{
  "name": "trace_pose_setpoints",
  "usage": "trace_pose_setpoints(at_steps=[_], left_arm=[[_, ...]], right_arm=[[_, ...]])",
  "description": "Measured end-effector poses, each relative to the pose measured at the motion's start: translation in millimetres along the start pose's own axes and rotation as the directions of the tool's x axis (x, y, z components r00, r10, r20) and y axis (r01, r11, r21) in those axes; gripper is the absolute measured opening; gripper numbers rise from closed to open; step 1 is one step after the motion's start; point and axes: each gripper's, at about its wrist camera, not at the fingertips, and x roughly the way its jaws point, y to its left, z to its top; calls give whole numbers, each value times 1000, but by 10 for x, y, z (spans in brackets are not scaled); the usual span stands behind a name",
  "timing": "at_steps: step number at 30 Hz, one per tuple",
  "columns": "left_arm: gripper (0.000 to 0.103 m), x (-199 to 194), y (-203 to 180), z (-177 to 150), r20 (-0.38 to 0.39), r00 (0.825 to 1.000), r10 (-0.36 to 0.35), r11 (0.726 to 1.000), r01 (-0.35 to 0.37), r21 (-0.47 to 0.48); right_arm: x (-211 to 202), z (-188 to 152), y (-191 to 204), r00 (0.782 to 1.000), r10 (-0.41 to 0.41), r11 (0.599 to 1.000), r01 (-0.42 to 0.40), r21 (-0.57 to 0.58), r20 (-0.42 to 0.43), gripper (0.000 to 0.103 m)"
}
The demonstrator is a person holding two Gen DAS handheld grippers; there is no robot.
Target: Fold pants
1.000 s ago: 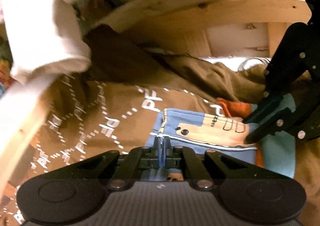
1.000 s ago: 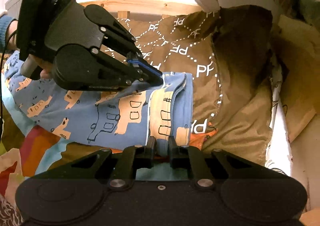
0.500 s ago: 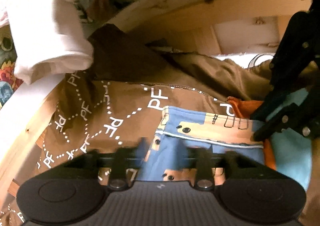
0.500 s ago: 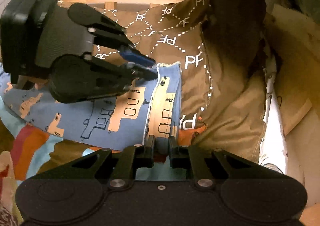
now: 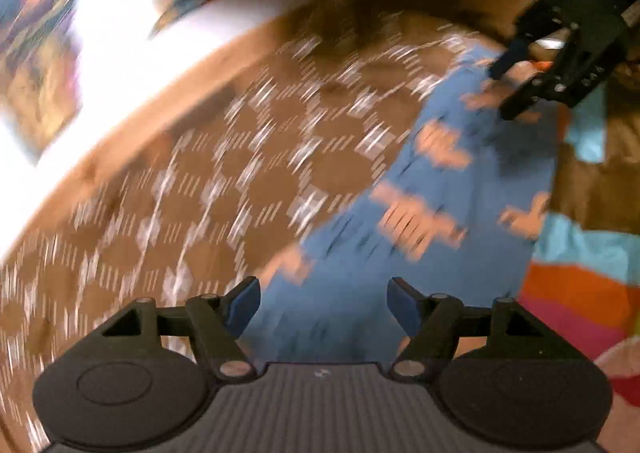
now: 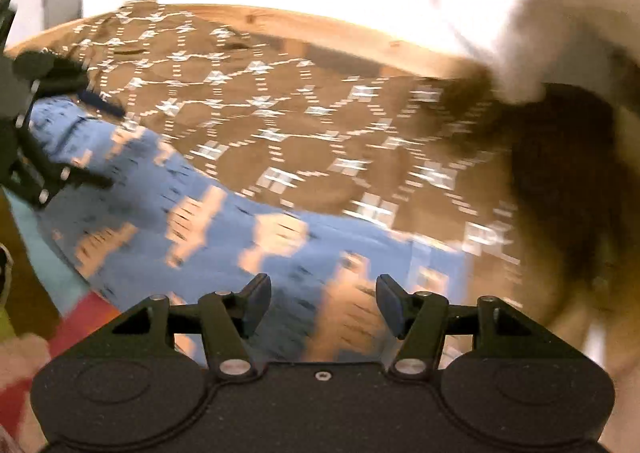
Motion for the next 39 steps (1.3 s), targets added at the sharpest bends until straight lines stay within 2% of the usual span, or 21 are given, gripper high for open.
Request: trace_pose_setpoints(at_steps=[3,5,7,10,12,15,17,20,23,27,31,33,35,39], left_arm=[[70,6,261,-264,14,1000,3,987,0,-162],[71,51,364,-394,8,998,59,981,-56,-183],[71,175,505,-564,-66,994,82,979,-93,-183],[69,265,718,-887,-169,979,112,972,-143,-187],[69,167,872,-1101,-191,976,104,961,-148,-235],[75,-64,1007,-1345,-211,975,71,952,-130,-278],[75,-238,1033,-1490,-199,978,69,955,-123,-271],[76,-492,1052,-1539,-166,984,69,964,-108,-242],[79,-705,1108,-1428,-67,994,87,971,-99,-218],[82,-682,1307,-1162,13,990,141,965,-134,-224],[81,-450,1451,-1000,39,989,141,968,-129,-216],[81,-278,1456,-950,22,986,167,973,-161,-168],[81,-122,1494,-934,-28,979,201,968,-202,-147],[80,11,1575,-1016,-87,983,163,974,-175,-147]], right_arm=[[266,153,91,999,30,1000,-30,-1,-26,60],[393,206,104,999,2,1000,-2,1,-46,61],[513,193,49,996,-58,998,59,9,-71,63],[630,107,-107,983,-151,986,157,48,-109,63],[616,86,-115,982,-161,985,166,50,-101,63],[537,135,64,978,-195,981,196,0,-70,76],[492,203,203,987,-158,987,157,-17,-38,84],[536,377,445,996,-85,995,85,-45,-6,84],[644,622,701,999,35,997,-34,-71,16,84],[993,1040,1017,983,184,982,-183,-55,22,82],[1428,1454,1351,951,309,951,-309,-17,4,64],[1654,1603,1474,940,340,940,-340,-2,-23,58],[1794,1685,1574,931,362,932,-362,5,-44,49],[1988,1734,1762,911,398,915,-403,-28,-108,44]])
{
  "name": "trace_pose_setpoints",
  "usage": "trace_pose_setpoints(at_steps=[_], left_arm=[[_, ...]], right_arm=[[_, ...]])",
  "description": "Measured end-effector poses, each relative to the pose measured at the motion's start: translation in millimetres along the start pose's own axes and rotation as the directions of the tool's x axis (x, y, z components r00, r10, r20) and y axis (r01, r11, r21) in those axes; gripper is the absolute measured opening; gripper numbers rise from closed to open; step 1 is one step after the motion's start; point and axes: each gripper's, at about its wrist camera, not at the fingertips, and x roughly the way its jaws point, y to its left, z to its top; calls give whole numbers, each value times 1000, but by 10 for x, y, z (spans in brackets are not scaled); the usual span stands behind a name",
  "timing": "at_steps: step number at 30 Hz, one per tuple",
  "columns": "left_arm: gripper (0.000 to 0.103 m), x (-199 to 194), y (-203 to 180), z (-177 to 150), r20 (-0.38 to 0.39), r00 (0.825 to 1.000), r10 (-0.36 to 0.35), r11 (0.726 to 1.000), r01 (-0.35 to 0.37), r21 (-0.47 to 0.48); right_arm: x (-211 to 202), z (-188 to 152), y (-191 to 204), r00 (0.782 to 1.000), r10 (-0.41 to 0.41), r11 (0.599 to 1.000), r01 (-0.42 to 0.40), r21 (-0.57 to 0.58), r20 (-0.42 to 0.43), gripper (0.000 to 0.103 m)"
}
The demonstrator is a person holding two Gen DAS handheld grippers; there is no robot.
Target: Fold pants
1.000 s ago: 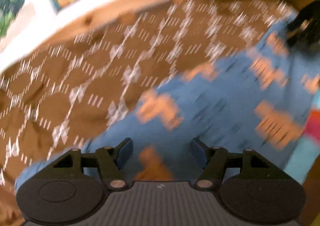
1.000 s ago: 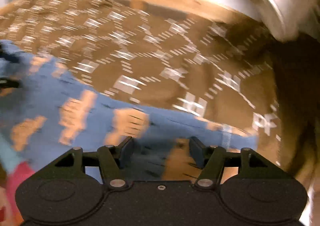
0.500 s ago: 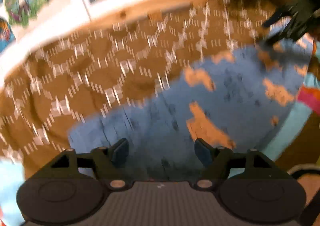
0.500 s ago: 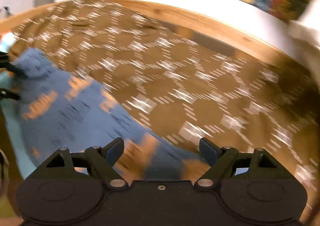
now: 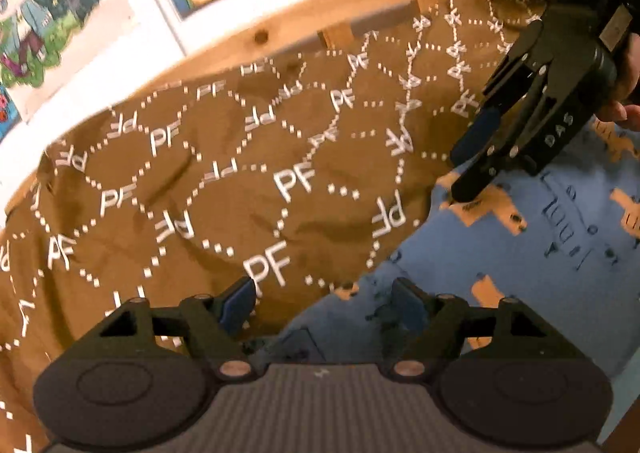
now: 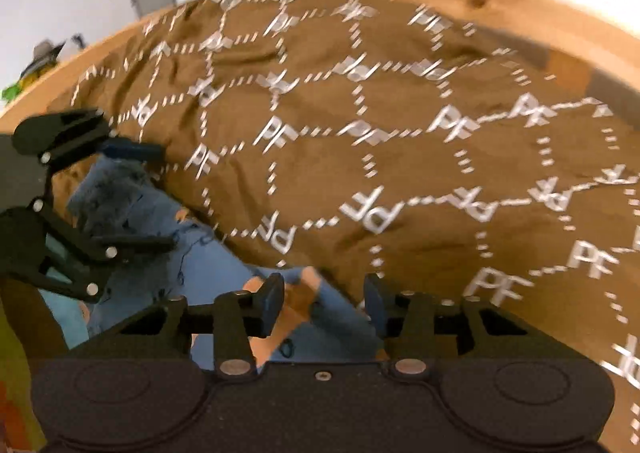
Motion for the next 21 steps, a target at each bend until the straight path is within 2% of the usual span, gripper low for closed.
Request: trace_pose_setpoints(at_steps=[1,2,4,5,10,12,13,15,17,18,20,21], left_arm=[[81,8,9,-36,-5,1000,-3,1000,3,6],[81,6,9,-88,-11,1000,-1,1000,2,14],[81,14,-8,-195,-36,999,15,999,-14,35],[80,13,-10,-244,-37,999,16,999,-14,46],[81,-50,-82,-361,-27,999,28,995,-25,94],[81,-47,-116,-351,-29,999,38,994,-35,107],[82,-51,-127,-352,-31,999,40,993,-36,110],[84,-96,-126,-344,-23,999,28,995,-26,96],[90,-225,-102,-339,19,999,-35,998,34,54],[91,-305,-103,-339,46,996,-73,997,72,38],[95,-476,-174,-347,105,984,-143,990,140,36],[95,-524,-228,-349,116,980,-160,987,156,45]], right_arm=[[75,2,27,1000,-3,1000,3,-16,-25,38],[139,4,40,999,-16,1000,15,-28,-42,25],[182,-22,22,998,-23,1000,23,-8,-51,9],[182,-31,15,999,-16,1000,17,7,-45,5],[80,-17,-11,998,-63,998,62,29,30,4],[100,-3,-3,996,-78,997,78,19,30,4],[118,-16,18,996,-89,996,89,9,22,6],[125,-53,45,991,-133,991,133,-5,12,20],[9,-92,58,985,-168,985,169,-32,32,35],[-78,-127,68,982,-182,982,184,-46,43,39],[-323,-270,107,982,-175,981,179,-71,69,53],[-430,-366,144,984,-162,982,168,-87,71,55]])
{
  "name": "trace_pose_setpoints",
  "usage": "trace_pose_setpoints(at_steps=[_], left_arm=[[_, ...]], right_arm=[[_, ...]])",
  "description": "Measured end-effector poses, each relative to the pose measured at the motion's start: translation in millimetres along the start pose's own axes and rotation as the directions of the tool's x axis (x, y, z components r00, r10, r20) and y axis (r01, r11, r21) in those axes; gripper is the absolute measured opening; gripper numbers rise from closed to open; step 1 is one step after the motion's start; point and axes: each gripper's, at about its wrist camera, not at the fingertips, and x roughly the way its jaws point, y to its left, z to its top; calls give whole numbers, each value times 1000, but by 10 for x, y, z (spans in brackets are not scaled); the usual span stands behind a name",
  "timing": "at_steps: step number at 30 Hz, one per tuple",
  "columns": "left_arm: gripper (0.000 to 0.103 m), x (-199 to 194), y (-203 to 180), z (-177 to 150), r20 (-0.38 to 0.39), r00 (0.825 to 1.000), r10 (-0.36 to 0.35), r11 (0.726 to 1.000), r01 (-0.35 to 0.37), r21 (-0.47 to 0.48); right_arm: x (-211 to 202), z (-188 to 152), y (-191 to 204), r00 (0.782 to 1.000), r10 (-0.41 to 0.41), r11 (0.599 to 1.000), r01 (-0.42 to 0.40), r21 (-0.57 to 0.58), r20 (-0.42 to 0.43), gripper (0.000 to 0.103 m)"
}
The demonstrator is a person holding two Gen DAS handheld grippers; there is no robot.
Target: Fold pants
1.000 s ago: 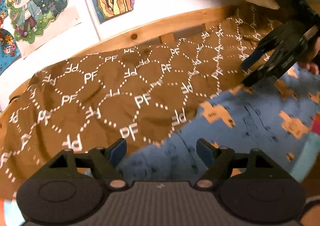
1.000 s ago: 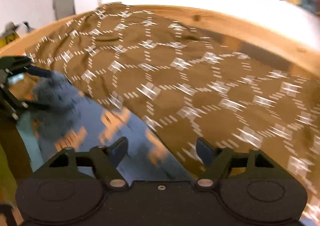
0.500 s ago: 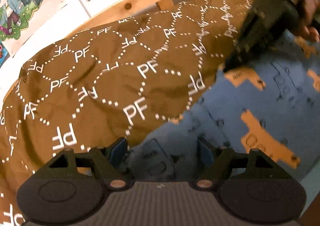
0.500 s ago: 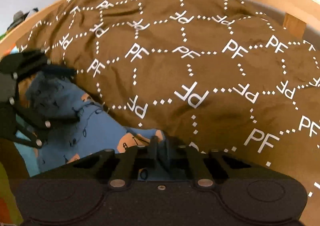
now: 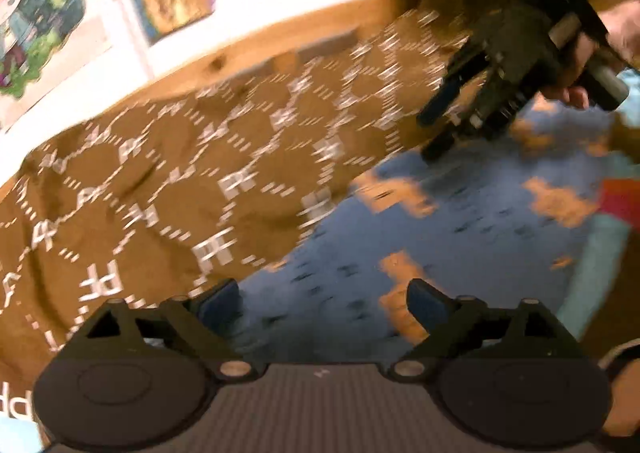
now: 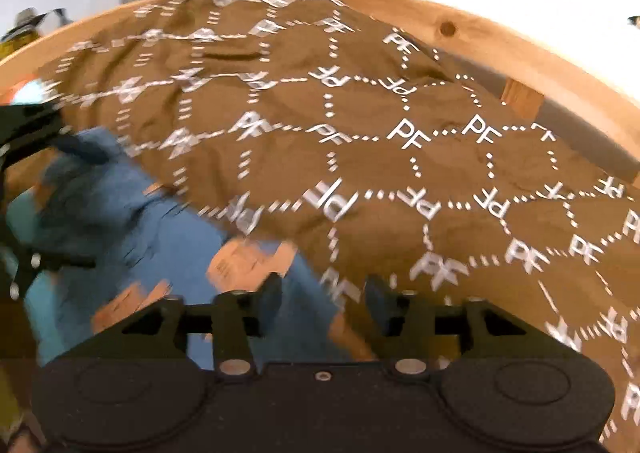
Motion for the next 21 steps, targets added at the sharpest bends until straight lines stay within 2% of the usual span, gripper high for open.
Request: trace_pose_setpoints(at_steps=[2,5,7,9,11,14,16,18,20,21], left_arm=[[95,-2,-173,-5,-14,1000,-24,999,25,40],[95,125,-439,-96,-90,996,-2,992,13,124],[94,201,-567,-215,-155,988,23,983,6,183],[94,187,-611,-351,-169,985,28,979,7,205],[95,150,-552,-436,-197,980,22,986,11,167],[95,59,-433,-476,-229,973,-6,995,29,98],[95,-45,-379,-451,-222,974,-34,997,49,63],[96,-125,-346,-379,-199,978,-70,997,73,6],[101,-156,-343,-245,-165,980,-113,992,104,-65],[102,-155,-359,-164,-145,981,-125,990,113,-89]], right_arm=[[-247,-255,58,1000,-11,999,11,-48,-8,59],[-535,-678,199,998,-47,995,43,-93,-40,64],[-631,-908,285,993,-102,988,93,-119,-65,67],[-634,-1110,319,977,-167,980,151,-128,-129,68],[-646,-1296,290,971,-169,983,155,-96,-169,69],[-815,-1472,206,972,-188,982,191,8,-141,74],[-962,-1550,164,974,-198,977,206,54,-113,76],[-1134,-1621,127,972,-222,969,228,96,-74,83],[-1306,-1695,76,968,-249,956,252,150,-38,99],[-1411,-1739,43,964,-266,946,263,189,-12,100]])
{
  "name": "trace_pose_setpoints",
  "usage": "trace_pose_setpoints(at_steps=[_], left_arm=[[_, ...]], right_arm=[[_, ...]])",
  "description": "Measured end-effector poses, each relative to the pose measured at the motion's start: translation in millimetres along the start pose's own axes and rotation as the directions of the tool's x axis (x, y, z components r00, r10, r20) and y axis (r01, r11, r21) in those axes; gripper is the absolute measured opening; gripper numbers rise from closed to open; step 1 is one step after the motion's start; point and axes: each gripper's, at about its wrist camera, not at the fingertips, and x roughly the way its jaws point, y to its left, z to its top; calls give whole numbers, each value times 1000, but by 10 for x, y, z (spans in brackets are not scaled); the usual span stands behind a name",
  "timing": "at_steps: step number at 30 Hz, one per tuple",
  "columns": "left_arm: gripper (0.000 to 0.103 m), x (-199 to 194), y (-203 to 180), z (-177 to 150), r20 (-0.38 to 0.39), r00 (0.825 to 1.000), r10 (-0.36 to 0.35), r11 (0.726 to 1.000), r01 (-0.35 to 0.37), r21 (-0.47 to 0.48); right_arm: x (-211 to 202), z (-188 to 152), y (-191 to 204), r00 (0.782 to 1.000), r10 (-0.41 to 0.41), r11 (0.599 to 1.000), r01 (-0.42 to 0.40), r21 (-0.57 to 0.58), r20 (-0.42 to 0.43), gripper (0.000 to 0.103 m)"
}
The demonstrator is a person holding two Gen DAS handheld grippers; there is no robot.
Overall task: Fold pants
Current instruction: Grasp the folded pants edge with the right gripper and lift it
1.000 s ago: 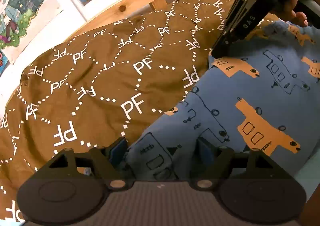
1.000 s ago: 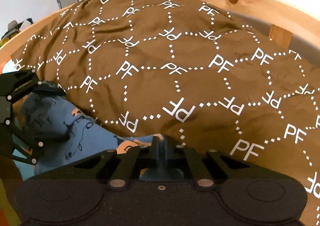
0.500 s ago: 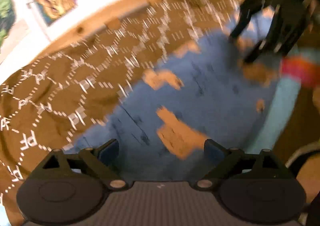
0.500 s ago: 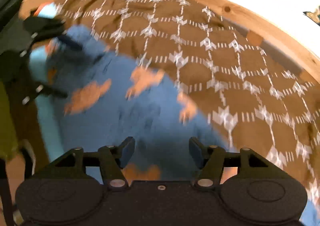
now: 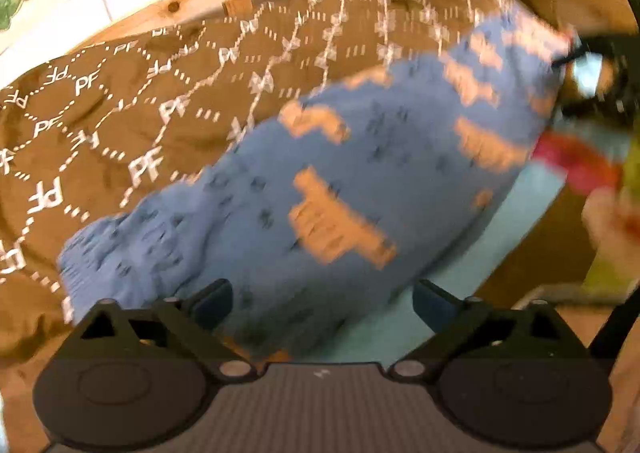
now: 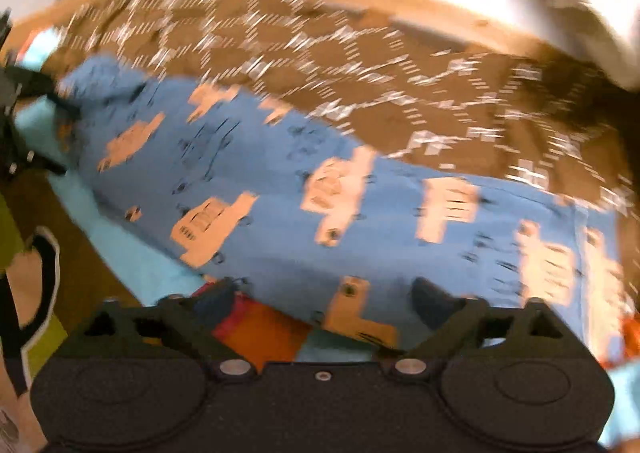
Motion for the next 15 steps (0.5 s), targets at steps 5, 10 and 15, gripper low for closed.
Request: trace_pose_setpoints(at_steps=[5,10,15], left_arm=[[103,197,-305,614,60,997,-49,998,45,54],[103,516,-778,1401,88,989,-116,983,102,151],[103,795,-1329,2098,183,975,-126,954,68,292]], right_arm=[[-381,-177,-373,994,-70,974,50,220,83,102],[-656,-357,-700,979,-161,948,119,296,123,102],[-760,-368,-1026,973,-203,968,182,170,112,102]])
